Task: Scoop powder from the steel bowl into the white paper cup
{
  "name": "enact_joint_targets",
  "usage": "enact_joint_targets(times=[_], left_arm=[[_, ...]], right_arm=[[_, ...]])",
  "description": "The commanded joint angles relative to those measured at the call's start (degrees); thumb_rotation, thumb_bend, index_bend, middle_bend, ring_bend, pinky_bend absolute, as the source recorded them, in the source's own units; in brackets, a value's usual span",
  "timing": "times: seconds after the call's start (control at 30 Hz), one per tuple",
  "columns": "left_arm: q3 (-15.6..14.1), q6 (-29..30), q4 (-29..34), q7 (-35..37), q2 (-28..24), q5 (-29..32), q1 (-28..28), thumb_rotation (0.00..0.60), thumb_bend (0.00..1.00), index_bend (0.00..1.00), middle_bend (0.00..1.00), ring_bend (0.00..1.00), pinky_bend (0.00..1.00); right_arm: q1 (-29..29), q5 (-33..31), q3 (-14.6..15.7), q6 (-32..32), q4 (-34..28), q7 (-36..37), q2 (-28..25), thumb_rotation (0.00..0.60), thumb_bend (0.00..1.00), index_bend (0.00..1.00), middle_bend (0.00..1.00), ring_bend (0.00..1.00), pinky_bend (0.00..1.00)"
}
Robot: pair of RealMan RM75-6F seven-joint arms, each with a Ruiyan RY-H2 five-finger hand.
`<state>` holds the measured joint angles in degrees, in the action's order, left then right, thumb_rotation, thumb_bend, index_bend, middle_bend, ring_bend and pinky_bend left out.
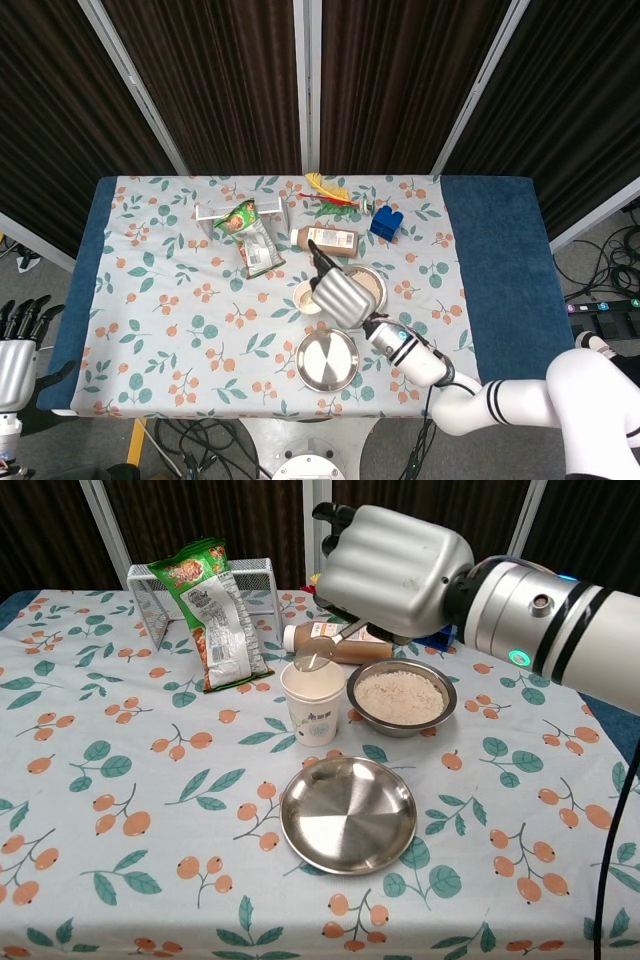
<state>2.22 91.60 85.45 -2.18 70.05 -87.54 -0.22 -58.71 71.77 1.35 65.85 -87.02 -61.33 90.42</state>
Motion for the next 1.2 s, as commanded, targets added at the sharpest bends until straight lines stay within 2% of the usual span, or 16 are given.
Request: enact_joint_targets(times=[0.03,0.27,0.5,0.83,0.93,1.07,1.2], left_arm=[[-0.06,0.04,0.10,-0.04,-0.06,-0.02,0.08,0.600,0.02,0.27,0.22,0.13,0.06],[-0.11,-0.01,0.44,-0.47,0.01,-0.27,-0.04,0.600,0.02,0.27,0.22,0.13,0.06],[-0.18,-0.06,0.73,-0.72,-0.12,-0.41,-0.08,0.600,0.02,0.27,0.22,0.13,0.06],[-0.33,-0.14,0.29,-0.20,0.14,-0.10,0.17,0.600,0.02,0.27,0.22,0.13,0.06],[-0.26,-0.09,0.08,-0.02,0.23,-0.05,0.18,0.600,0.02,0.27,0.22,0.13,0.06],[-0.26,-0.08,-0.10,0.09,0.35,-0.14,0.15,0.600,0.02,0.27,0.22,0.13,0.06],[-0.29,0.05,-0.39,0.47,0.44,-0.17,0.25,0.600,0.02,0.27,0.22,0.13,0.06]], right_arm=[[4.11,1.71,0.93,0.68,-2.92,8.19,-1.31,0.600,0.33,0.57,0.58,0.24,0.00],[8.47,7.93,4.49,0.02,-3.56,20.40,-0.84,0.600,0.33,0.58,0.58,0.24,0.00],[11.73,13.81,6.25,0.28,2.36,27.74,4.62,0.600,0.33,0.58,0.58,0.22,0.00],[15.72,17.03,6.71,-0.03,11.74,28.78,11.38,0.600,0.31,0.53,0.49,0.14,0.00],[16.44,17.76,6.47,-0.14,12.83,28.99,11.93,0.600,0.30,0.48,0.45,0.10,0.00],[17.43,19.34,6.30,0.92,12.38,29.21,11.26,0.600,0.29,0.40,0.39,0.07,0.00],[19.92,21.84,5.30,7.29,8.88,30.31,6.71,0.600,0.29,0.37,0.37,0.06,0.00]])
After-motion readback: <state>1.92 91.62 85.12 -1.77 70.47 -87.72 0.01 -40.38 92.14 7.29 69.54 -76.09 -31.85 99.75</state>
